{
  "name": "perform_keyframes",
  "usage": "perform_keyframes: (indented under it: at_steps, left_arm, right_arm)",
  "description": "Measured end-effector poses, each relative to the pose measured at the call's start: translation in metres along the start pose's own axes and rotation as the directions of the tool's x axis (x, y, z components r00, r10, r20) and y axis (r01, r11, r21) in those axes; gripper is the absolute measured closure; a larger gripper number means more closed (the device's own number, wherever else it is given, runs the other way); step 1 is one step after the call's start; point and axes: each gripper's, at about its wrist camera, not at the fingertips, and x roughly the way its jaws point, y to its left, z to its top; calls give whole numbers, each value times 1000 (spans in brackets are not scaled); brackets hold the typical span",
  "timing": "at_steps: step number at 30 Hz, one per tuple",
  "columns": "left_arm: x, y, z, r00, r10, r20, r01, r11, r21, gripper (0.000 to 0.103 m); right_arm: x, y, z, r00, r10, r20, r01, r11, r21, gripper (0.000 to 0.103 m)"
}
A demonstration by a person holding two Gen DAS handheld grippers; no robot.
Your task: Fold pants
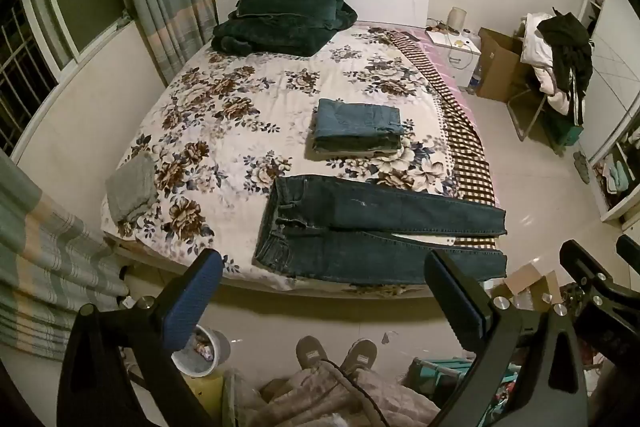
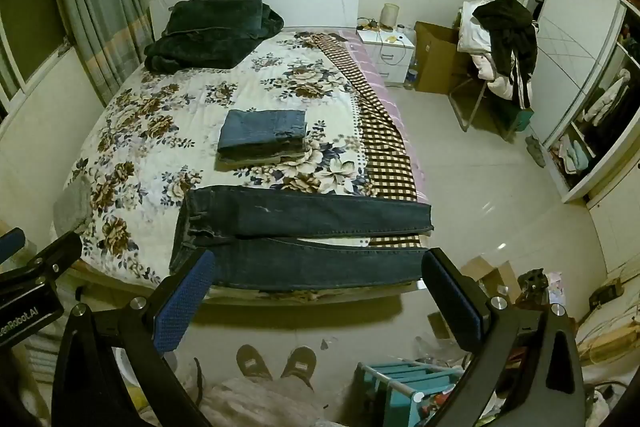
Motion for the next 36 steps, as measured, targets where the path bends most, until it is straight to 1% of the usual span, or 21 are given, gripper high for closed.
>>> perform_keyframes:
  at_steps: [7, 17, 28, 32, 36]
  left_arm:
    - [0, 0, 0, 1000, 5, -1, -5, 1000, 1, 0]
    - [0, 0, 0, 1000, 3, -4, -3, 1000, 0, 0]
    - [0, 0, 0, 1000, -2, -7, 2, 1000, -3, 0]
    - [0, 0, 0, 1000, -3, -5, 3, 1000, -3, 0]
    - [0, 0, 0, 1000, -3, -6, 3, 1000, -4, 0]
  right_arm:
    - [1, 4, 1, 1000, 3, -6, -3, 1000, -3, 0]
    - [9, 10, -7, 1000, -1, -12, 1, 1000, -5, 0]
    - [10, 10, -4, 1000, -4, -15, 4, 1000, -9, 0]
    - [8, 13, -11, 1000, -5, -15, 5, 1000, -10, 0]
    - [8, 12, -9, 1000, -5, -16, 5, 1000, -9, 0]
